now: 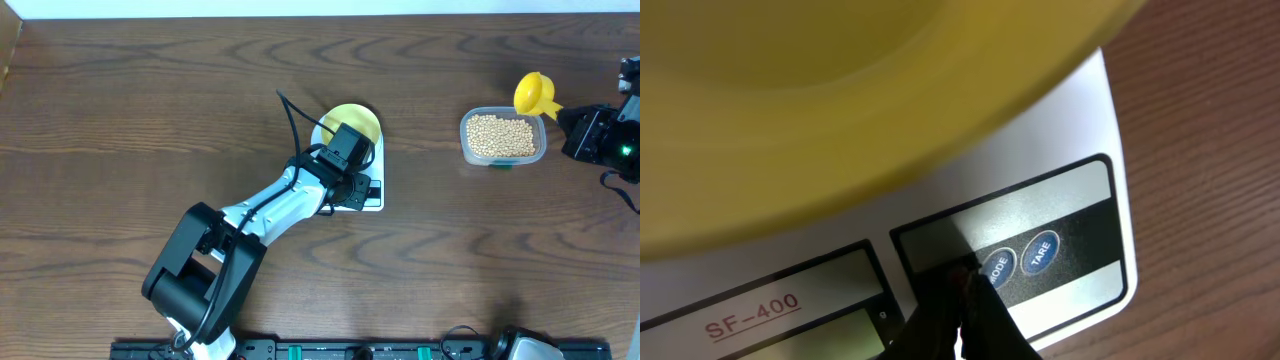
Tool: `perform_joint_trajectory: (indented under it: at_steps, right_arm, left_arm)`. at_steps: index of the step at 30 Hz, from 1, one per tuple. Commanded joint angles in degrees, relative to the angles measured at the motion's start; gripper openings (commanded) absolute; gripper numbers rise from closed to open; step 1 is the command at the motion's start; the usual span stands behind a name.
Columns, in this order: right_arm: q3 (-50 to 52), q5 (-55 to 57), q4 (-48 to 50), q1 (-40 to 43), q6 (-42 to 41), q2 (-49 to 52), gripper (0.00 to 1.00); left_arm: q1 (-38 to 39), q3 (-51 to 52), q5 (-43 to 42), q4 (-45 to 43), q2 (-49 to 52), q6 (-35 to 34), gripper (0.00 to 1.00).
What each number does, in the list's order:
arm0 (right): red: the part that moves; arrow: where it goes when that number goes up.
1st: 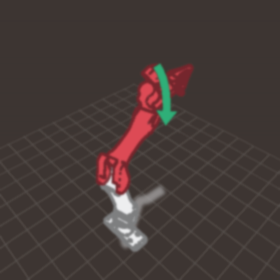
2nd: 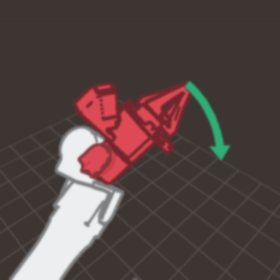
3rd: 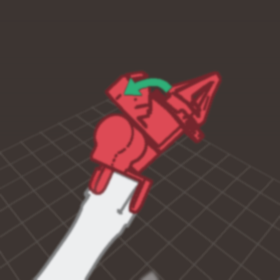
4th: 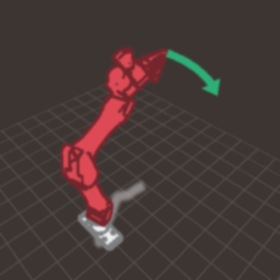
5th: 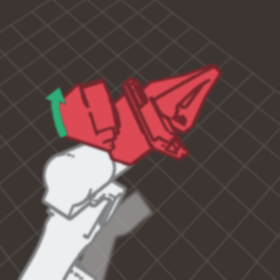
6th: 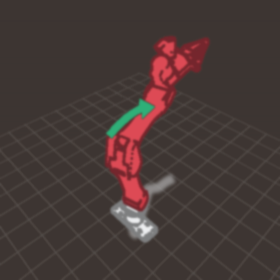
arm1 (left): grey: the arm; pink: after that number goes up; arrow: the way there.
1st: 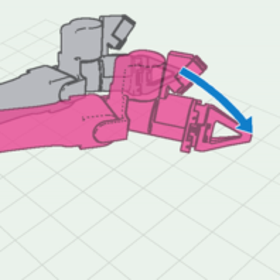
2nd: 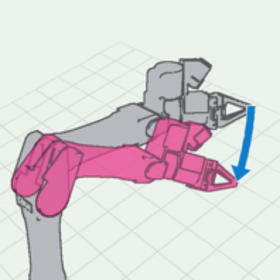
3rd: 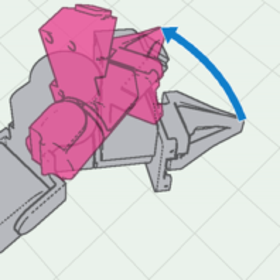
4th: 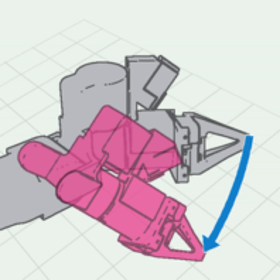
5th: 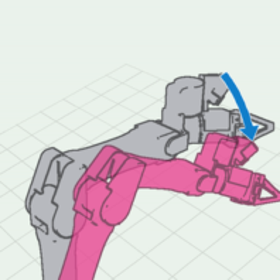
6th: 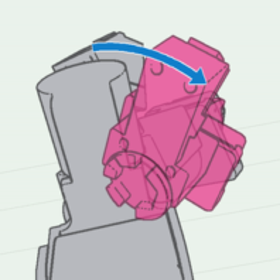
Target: Scoop item into bowl and weigh 50g on scale
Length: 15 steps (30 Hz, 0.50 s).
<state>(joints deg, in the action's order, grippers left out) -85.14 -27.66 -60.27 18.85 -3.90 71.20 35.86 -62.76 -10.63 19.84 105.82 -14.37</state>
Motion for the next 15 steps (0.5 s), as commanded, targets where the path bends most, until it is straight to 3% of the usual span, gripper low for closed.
perform_joint_trajectory:
  at_steps: [1,15]
  right_arm:
    - [-0.87,-1.01,-0.04,0.17,-0.33,0.17,0.01]
    - [-0.87,-0.76,-0.17,0.17,-0.31,0.20,0.01]
  left_arm:
    - [-0.04,-0.85,0.20,0.22,1.46,-0.96,0.07]
    - [-0.04,-0.85,3.82,0.42,1.70,-1.03,0.07]
